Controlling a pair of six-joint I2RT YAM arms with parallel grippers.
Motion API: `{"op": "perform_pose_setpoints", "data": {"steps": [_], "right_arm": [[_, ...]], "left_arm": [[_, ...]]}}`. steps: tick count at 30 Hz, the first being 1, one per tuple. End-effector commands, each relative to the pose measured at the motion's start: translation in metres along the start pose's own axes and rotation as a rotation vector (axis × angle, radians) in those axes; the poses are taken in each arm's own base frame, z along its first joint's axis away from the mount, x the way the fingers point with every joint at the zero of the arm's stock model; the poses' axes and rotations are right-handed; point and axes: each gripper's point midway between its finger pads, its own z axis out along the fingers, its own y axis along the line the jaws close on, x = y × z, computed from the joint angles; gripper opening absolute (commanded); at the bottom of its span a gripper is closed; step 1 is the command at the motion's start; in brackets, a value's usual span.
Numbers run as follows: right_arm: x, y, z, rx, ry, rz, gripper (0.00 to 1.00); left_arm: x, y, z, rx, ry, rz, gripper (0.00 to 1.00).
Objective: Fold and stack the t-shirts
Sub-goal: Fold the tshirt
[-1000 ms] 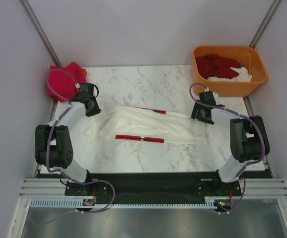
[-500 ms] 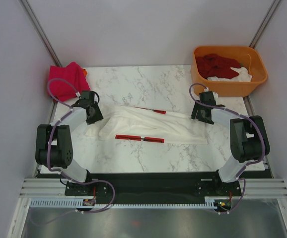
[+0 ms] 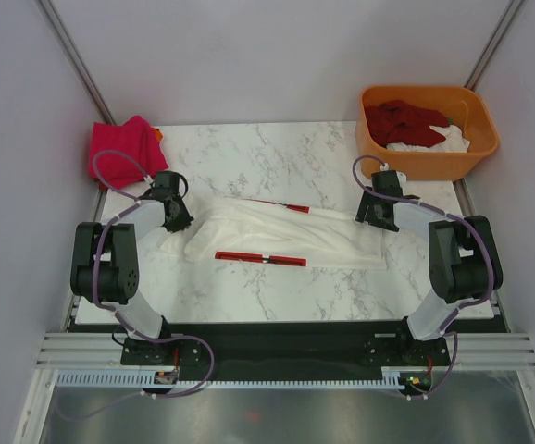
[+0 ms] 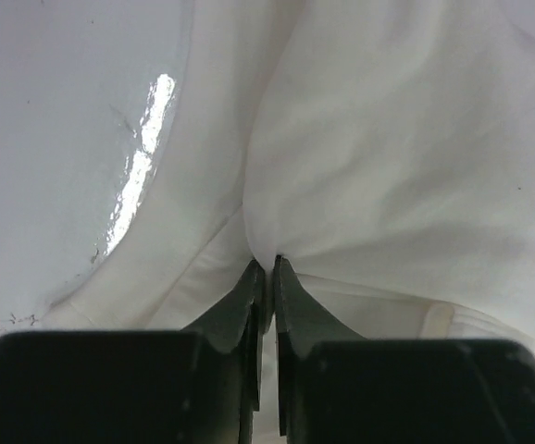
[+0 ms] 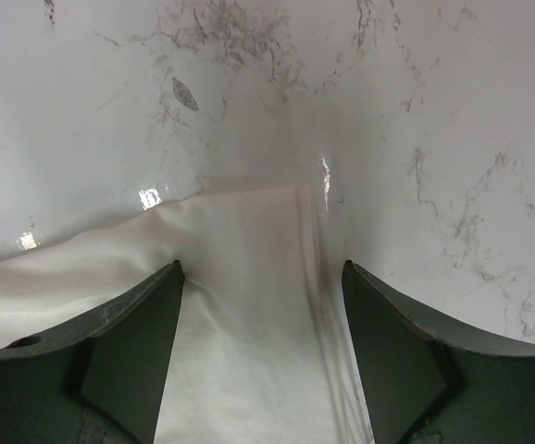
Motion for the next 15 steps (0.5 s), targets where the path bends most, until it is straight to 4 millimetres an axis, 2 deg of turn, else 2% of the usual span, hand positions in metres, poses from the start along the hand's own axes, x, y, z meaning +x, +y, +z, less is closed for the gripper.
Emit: {"op": "perform_pose_setpoints", "data": {"steps": [1,3,12,13,15], "right_arm": [[0.043,-0.009,0.01,0.015,0.136,-0.024,0.77],[0.042,-0.009,0.01,0.014,0.134,-0.022,0.77],[0.045,-0.009,0.012,0.016,0.143,-0.025,0.77],[0.046,-0.009,0.013,0.018,0.145,-0.023,0.77],[0.045,-0.009,0.013,0.016,0.145,-0.024,0.77]], "left_arm": [[-0.014,-0.002,0.0,0.002,-0.045,-0.034,0.09],[-0.02,-0.002,-0.002,0.005,-0.058,-0.037,0.03],[-0.057,0.006,-0.029,0.002,-0.13,-0.041,0.02],[-0.06,0.016,-0.029,-0.011,-0.126,-0.056,0.02],[-0.066,0.015,-0.032,-0.005,-0.132,-0.054,0.02]]}}
